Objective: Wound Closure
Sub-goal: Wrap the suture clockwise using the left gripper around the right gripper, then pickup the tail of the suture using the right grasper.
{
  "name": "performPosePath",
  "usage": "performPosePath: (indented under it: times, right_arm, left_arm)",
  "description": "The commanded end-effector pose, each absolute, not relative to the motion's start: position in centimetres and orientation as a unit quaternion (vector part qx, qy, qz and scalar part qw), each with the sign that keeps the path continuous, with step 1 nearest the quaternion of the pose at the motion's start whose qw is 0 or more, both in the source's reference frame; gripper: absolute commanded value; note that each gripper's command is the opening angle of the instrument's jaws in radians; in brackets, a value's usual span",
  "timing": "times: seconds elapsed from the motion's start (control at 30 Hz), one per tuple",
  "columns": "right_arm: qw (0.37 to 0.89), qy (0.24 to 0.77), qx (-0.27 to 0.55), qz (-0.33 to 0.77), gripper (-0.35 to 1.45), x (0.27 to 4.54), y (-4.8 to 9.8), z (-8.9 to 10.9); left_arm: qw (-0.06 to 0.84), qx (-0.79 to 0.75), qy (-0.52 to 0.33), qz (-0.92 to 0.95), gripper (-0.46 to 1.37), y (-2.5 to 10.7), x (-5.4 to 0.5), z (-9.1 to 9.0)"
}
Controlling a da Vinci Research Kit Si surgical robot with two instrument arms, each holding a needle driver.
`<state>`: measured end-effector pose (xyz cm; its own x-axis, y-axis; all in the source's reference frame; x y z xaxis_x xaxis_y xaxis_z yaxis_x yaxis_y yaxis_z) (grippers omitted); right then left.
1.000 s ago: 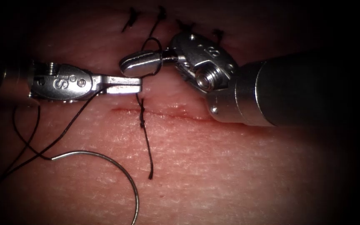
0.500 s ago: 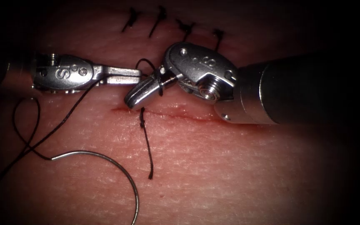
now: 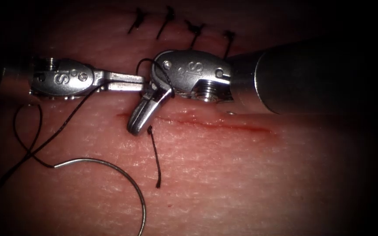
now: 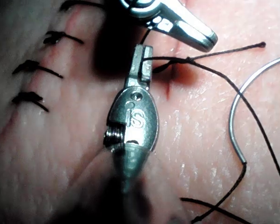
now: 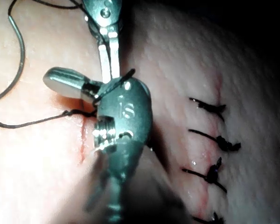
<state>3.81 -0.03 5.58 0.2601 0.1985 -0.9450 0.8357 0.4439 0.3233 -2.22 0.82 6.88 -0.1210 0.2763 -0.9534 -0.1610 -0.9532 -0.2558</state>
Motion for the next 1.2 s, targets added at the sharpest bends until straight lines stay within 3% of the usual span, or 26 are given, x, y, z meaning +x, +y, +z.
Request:
performPosePath:
  times: [0.03, 0.27, 0.33, 0.4, 0.43, 0.6, 0.83, 1.2]
  right_arm:
    - [0.650, 0.552, 0.455, -0.257, -0.11, 3.81, -0.02, 5.61]
    - [0.653, 0.564, 0.401, -0.310, 0.20, 3.79, -0.13, 5.77]
    - [0.652, 0.564, 0.395, -0.317, 0.45, 3.78, -0.20, 5.83]
    - [0.654, 0.562, 0.392, -0.321, 0.54, 3.78, -0.23, 5.84]
    - [0.656, 0.558, 0.392, -0.325, 0.74, 3.79, -0.27, 5.86]
    - [0.661, 0.558, 0.385, -0.321, 1.01, 3.82, -0.31, 5.80]
    - [0.657, 0.563, 0.382, -0.326, 1.05, 3.81, -0.30, 5.64]
    - [0.648, 0.552, 0.393, -0.347, 0.97, 3.78, -0.37, 5.59]
  left_arm:
    - [0.145, -0.647, -0.046, 0.748, -0.35, 0.82, -2.21, 6.89]
    - [0.150, -0.645, -0.049, 0.748, -0.35, 0.83, -2.18, 6.97]
    - [0.151, -0.644, -0.051, 0.748, -0.35, 0.83, -2.17, 7.00]
    - [0.150, -0.644, -0.050, 0.748, -0.35, 0.83, -2.17, 7.01]
    - [0.153, -0.644, -0.051, 0.748, -0.35, 0.82, -2.16, 7.02]
    - [0.158, -0.643, -0.052, 0.748, -0.35, 0.82, -2.12, 7.04]
    - [0.158, -0.638, -0.054, 0.751, -0.35, 0.81, -2.10, 7.09]
    - [0.163, -0.636, -0.057, 0.752, -0.35, 0.77, -2.08, 7.09]
